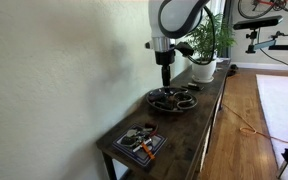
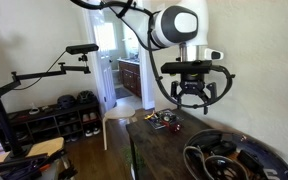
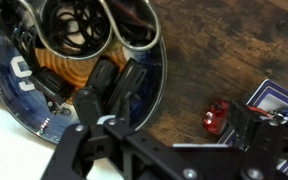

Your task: Pick up the remote from the table and place it on the tray on the right side of the table

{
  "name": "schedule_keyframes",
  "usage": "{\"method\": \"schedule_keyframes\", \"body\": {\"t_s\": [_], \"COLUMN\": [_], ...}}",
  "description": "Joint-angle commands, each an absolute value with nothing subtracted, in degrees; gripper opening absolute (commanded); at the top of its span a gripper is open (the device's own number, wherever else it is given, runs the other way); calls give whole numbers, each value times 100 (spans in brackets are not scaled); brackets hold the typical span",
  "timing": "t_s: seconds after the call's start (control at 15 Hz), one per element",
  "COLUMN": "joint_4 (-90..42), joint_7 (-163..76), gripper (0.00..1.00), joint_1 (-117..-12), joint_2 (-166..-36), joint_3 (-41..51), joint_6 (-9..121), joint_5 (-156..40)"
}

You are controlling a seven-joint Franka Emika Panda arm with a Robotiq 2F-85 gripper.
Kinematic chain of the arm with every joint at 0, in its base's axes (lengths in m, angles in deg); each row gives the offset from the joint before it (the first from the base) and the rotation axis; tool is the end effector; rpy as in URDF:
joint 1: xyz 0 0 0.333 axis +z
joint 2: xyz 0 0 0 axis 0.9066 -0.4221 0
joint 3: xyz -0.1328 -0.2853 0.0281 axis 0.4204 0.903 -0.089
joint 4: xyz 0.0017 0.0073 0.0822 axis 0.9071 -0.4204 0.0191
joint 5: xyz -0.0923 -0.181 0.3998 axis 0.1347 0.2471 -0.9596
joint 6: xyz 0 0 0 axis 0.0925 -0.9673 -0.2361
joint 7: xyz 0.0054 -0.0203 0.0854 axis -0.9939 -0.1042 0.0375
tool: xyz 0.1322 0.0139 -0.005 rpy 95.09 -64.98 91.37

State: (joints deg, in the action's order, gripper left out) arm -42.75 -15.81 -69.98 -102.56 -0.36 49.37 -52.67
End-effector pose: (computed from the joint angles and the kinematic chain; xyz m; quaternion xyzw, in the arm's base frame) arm 0.6535 -0.0473 0.2617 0.9761 0.2108 -0.0194 0.0492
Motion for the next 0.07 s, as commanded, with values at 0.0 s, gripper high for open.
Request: {"method": "schedule_keyframes", "body": {"t_s": [0.0], "joint_4": [-4385], "joint_7": [-1668], "gripper": [100], "joint_1": [-6923], "joint_2": [-10130], "joint_3": [5], "joint_6": [4891], "joint_5": [-5288]}}
